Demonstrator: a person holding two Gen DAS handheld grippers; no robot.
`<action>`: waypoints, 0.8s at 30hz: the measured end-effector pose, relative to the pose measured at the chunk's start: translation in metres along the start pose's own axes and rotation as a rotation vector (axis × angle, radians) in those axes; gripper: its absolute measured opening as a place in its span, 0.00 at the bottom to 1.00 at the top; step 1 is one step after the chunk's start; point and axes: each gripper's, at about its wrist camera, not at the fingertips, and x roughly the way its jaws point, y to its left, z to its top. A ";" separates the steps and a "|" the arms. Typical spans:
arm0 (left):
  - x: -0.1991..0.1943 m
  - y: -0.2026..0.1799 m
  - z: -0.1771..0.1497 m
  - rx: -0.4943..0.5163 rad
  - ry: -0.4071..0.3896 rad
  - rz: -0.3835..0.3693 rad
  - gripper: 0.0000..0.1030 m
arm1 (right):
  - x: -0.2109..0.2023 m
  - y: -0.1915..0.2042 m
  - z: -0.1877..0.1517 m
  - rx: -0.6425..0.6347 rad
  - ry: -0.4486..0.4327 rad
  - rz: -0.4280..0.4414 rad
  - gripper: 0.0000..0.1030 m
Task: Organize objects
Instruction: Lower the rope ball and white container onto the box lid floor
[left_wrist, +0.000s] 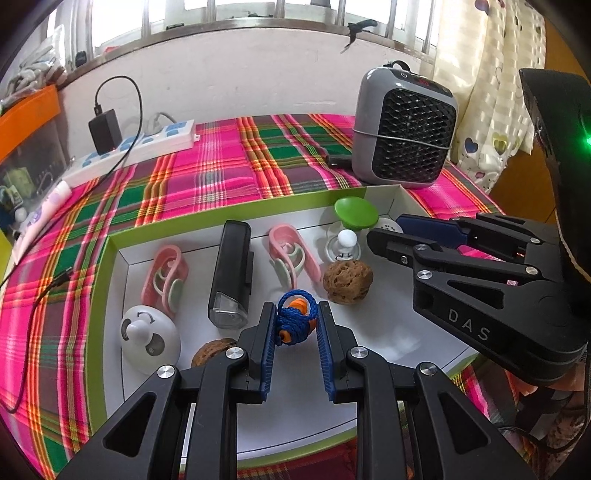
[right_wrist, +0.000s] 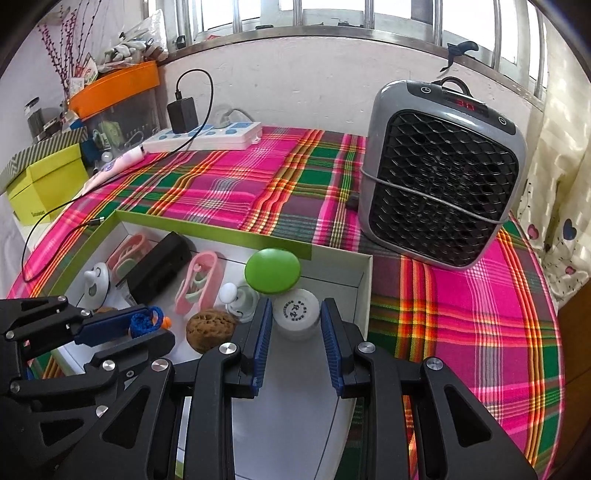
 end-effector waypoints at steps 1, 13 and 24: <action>0.001 0.000 0.000 0.000 0.002 0.002 0.19 | 0.000 0.000 0.000 0.000 0.000 0.000 0.28; 0.005 0.000 -0.001 -0.002 0.014 -0.002 0.19 | 0.000 0.001 0.000 -0.008 -0.004 -0.005 0.28; 0.005 0.000 -0.001 0.000 0.015 -0.004 0.23 | 0.000 0.003 0.000 -0.016 -0.002 -0.008 0.28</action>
